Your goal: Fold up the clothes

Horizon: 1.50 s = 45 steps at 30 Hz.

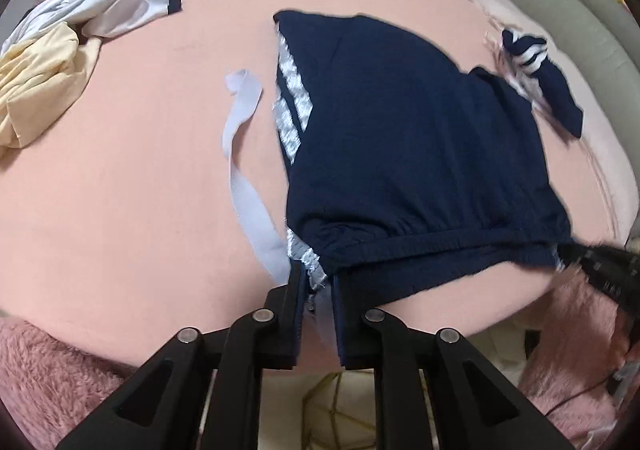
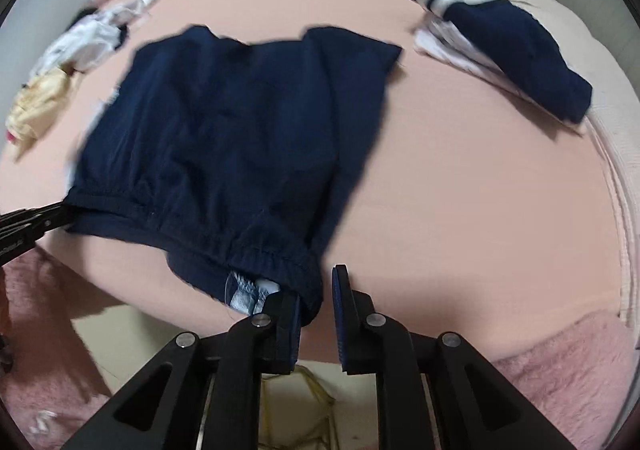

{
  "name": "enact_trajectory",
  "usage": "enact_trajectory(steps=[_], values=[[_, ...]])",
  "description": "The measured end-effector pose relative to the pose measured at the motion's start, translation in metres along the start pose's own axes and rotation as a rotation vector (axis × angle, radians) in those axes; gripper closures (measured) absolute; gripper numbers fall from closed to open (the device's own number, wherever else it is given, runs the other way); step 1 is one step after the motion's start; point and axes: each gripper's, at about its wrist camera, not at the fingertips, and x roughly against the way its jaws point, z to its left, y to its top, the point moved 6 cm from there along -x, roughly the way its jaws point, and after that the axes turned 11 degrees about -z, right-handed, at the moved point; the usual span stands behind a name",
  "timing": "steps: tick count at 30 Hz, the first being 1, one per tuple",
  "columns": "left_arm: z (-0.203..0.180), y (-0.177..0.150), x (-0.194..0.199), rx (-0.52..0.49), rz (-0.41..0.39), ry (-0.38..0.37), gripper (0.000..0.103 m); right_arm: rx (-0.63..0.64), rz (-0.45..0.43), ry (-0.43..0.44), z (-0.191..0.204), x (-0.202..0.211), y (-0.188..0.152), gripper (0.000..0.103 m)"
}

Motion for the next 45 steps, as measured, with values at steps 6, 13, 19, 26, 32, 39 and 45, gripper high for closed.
enact_trajectory(steps=[6, 13, 19, 26, 32, 39, 45], values=[[-0.015, 0.008, 0.004, -0.087, -0.041, 0.041, 0.083, -0.075, 0.018, 0.07, -0.005, -0.003, -0.01, 0.09], [-0.012, 0.014, -0.015, -0.133, -0.053, 0.084, 0.068, -0.118, -0.016, 0.028, -0.015, 0.003, -0.012, 0.09], [-0.009, 0.022, -0.018, -0.091, -0.085, 0.055, 0.097, -0.226, 0.054, 0.235, -0.008, -0.002, -0.026, 0.09], [-0.004, 0.015, -0.019, -0.092, -0.05, 0.026, 0.097, -0.215, -0.084, 0.123, -0.021, 0.008, -0.017, 0.098], [-0.023, 0.058, 0.077, -0.096, -0.272, -0.058, 0.099, -0.192, -0.305, 0.162, -0.024, 0.083, 0.034, 0.099], [-0.029, 0.084, 0.174, -0.156, -0.435, -0.156, 0.098, -0.173, -0.569, 0.313, 0.003, 0.196, 0.096, 0.099], [-0.024, 0.137, 0.078, -0.163, -0.233, -0.095, 0.098, -0.179, -0.343, 0.215, -0.002, 0.119, 0.116, 0.099]])
